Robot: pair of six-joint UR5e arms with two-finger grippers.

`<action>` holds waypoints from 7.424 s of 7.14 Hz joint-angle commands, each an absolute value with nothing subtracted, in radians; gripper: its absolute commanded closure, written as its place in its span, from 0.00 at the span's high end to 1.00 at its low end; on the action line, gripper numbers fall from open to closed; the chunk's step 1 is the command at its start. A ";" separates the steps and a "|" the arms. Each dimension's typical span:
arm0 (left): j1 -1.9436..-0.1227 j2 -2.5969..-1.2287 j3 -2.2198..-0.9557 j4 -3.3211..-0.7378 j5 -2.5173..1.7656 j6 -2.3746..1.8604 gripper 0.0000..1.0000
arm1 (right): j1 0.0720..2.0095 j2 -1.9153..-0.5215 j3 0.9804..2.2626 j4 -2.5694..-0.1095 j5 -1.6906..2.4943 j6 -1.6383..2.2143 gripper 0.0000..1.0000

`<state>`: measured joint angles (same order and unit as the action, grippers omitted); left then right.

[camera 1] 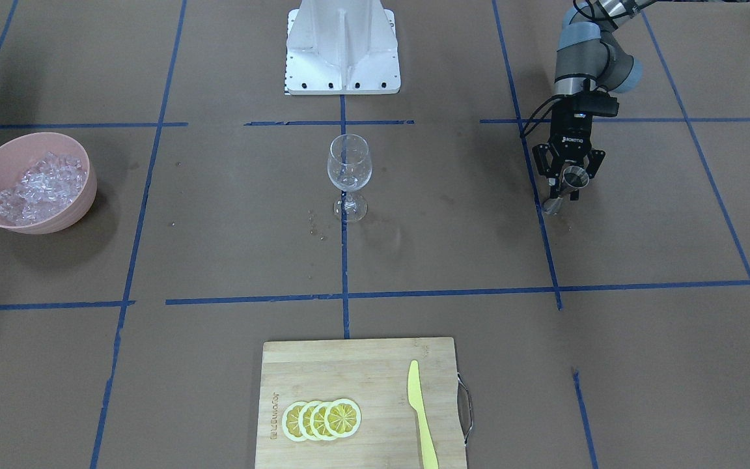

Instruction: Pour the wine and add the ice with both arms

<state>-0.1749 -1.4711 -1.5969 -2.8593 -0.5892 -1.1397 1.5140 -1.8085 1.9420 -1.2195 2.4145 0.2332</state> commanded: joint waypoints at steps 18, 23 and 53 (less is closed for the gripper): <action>-0.186 -1.692 -1.692 -3.089 -0.597 -0.488 0.00 | 1.514 -1.839 1.939 -1.221 2.414 0.235 1.00; -0.186 -1.853 -1.718 -2.817 -0.580 -0.401 0.00 | 1.516 -1.844 1.937 -1.221 2.413 0.235 1.00; -0.098 -2.037 -1.715 -3.088 -0.396 0.975 0.00 | 1.536 -1.890 1.931 -1.223 2.422 0.239 1.00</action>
